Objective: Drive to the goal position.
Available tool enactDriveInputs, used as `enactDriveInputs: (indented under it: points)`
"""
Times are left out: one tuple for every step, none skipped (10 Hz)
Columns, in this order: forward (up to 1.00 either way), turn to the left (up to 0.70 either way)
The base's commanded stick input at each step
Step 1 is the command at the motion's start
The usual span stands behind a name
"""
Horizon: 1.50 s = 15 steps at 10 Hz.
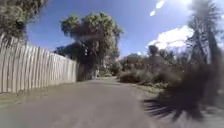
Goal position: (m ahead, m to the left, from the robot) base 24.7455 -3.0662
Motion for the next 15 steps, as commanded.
enactDriveInputs:
  points:
    - [1.0, 0.0]
    - [1.0, 0.0]
    - [1.0, 0.0]
    - [1.0, 0.0]
    - [1.0, 0.0]
    - [1.0, 0.0]
    - [1.0, 0.0]
    - [1.0, 0.0]
    - [1.0, 0.0]
    - [1.0, 0.0]
    - [1.0, 0.0]
    - [1.0, 0.0]
    - [1.0, 0.0]
    - [1.0, 0.0]
    - [1.0, 0.0]
